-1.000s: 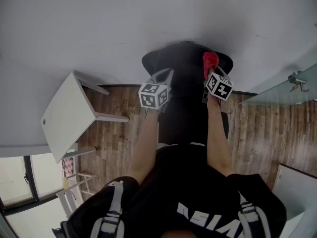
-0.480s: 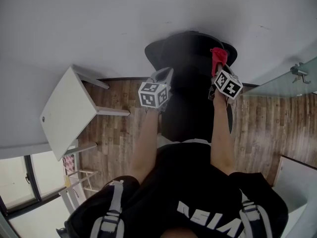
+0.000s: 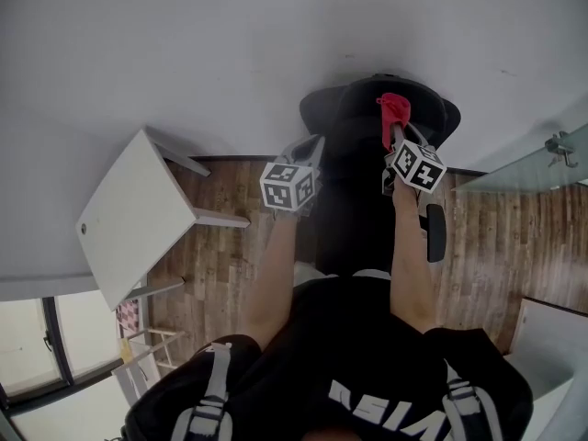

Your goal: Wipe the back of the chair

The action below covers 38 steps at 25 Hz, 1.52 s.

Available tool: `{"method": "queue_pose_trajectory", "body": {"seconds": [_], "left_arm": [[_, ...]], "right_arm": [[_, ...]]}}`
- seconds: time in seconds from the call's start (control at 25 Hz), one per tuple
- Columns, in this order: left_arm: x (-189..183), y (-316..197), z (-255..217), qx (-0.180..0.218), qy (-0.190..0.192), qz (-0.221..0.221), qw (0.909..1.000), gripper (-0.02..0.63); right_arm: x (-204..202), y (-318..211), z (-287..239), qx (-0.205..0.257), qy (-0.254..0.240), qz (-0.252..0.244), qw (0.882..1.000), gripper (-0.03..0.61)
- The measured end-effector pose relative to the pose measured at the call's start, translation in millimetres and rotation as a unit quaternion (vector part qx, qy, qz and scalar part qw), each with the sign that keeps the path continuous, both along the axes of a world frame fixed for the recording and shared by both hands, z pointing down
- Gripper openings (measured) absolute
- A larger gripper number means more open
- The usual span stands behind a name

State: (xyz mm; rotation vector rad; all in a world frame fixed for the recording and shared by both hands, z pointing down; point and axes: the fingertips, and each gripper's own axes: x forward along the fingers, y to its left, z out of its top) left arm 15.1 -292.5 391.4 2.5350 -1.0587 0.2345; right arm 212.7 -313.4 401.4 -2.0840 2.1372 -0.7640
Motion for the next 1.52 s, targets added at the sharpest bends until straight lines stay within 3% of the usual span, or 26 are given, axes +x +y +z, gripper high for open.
{"method": "queue_pose_trajectory", "body": {"seconds": [0.28, 0.6, 0.96, 1.24, 1.52], "left_arm": [[-79.3, -16.6, 7.7, -0.008, 0.017, -0.025, 0.9995, 0.025], [-129.4, -37.8, 22.4, -0.01, 0.025, -0.024, 0.9994, 0.025], [-153.0, -60.8, 37.4, -0.006, 0.017, 0.01, 0.9998, 0.025], [-156.0, -66.8, 52.0, -0.006, 0.012, 0.043, 0.999, 0.025], [-164.9, -67.8, 60.1, -0.008, 0.008, 0.034, 0.9993, 0.025]], "right_arm": [[-108.7, -18.0, -17.6, 0.024, 0.007, -0.065, 0.998, 0.067], [-176.6, -31.2, 0.7, 0.016, 0.011, -0.075, 0.997, 0.067], [-207.9, -31.8, 24.1, 0.013, -0.006, -0.044, 0.999, 0.066], [-221.2, -34.7, 38.5, 0.008, 0.009, -0.046, 0.999, 0.067], [-226.7, -32.3, 52.0, 0.001, 0.018, -0.071, 0.997, 0.067]]}}
